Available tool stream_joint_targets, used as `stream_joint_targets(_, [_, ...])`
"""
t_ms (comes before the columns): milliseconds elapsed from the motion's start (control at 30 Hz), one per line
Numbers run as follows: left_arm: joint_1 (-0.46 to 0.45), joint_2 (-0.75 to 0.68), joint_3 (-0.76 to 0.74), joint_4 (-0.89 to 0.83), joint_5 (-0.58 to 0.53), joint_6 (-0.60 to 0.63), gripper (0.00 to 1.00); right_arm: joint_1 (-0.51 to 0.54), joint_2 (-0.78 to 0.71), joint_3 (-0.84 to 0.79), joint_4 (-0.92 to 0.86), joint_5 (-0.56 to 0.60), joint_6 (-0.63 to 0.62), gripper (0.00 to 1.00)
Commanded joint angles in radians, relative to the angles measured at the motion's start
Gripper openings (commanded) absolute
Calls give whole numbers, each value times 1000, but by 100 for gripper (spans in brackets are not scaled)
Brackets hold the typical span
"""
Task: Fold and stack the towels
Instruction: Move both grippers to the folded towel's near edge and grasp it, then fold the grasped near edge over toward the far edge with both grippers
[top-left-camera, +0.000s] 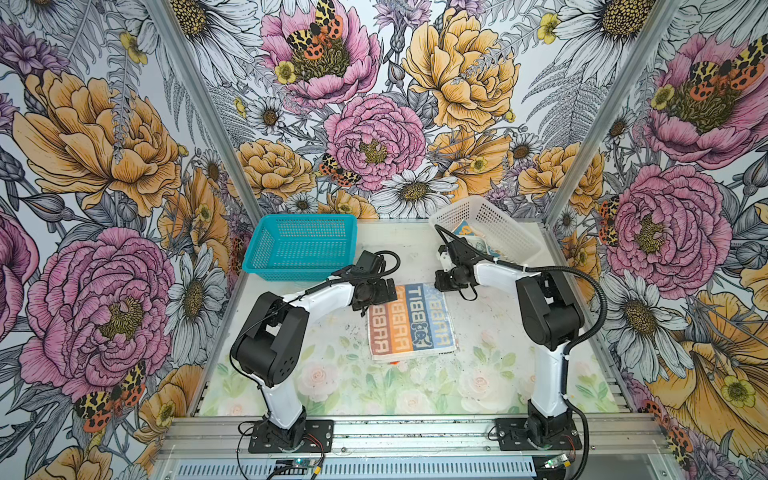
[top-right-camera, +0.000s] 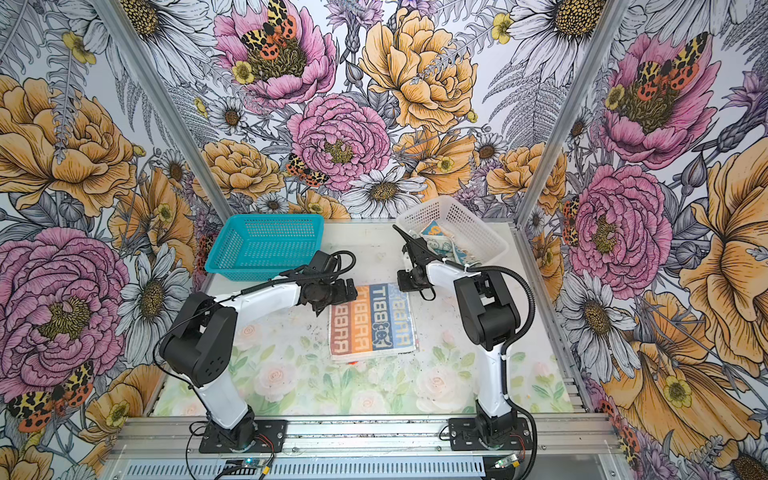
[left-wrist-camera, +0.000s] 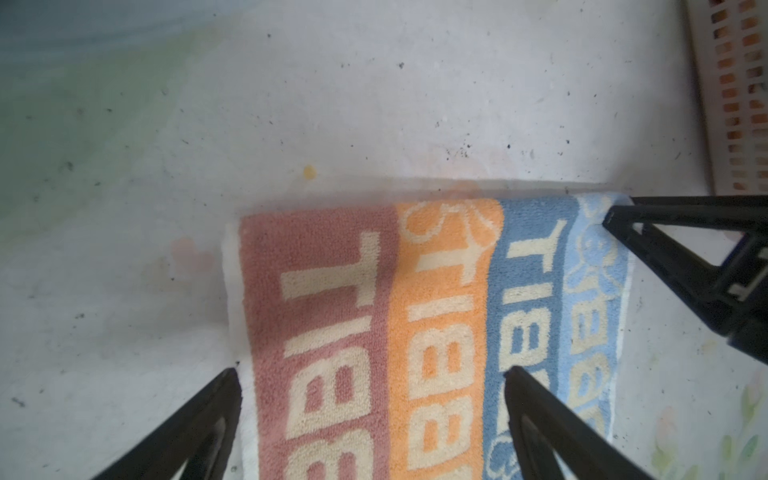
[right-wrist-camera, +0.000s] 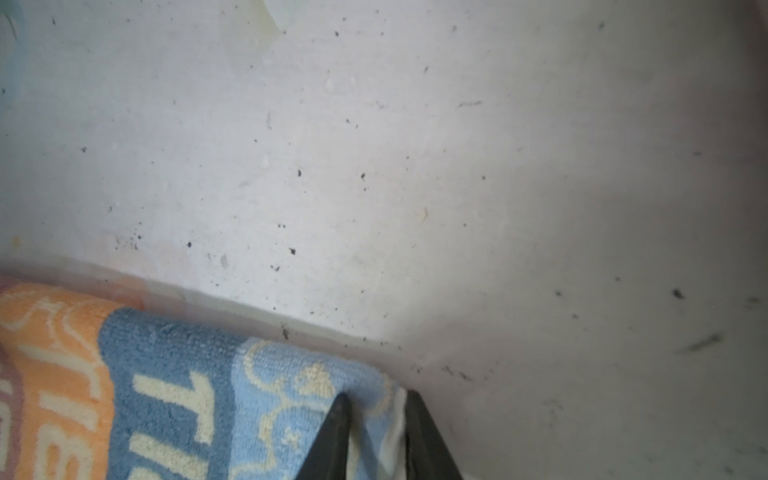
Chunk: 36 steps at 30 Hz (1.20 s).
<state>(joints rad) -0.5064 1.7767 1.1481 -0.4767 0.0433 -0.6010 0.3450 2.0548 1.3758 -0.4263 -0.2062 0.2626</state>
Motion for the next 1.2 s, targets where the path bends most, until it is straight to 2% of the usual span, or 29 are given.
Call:
stream_joint_targets(0, [7,34,47,-51,-59,53,99,-7,31,20,3,-11,-5,16])
stream_joint_targets(100, [18,91,77,-67,-76,75,98,-8,31,20,2,-13,-7,12])
stream_joint_targets(300, [22,159,136,-78,-122,108,87,-8,28,13,3,-16,-11,4])
stream_joint_targets(467, [21,189,170,-80,-162,125,80,-8,27,12,3,-19,-13,4])
stream_joint_targets(633, [23,213,190,-102,-184,141,64,-8,21,8,3,-21,-13,3])
stream_joint_targets(767, [27,213,179,-108,-219,153,56,-9,16,6,3,-26,-13,2])
stream_joint_targets(1033, [46,226,176,-114,-245,171,49,-8,17,5,2,-38,-10,1])
stream_joint_targets(1167, [42,243,191,-114,-245,179,41,-9,16,6,3,-40,-8,0])
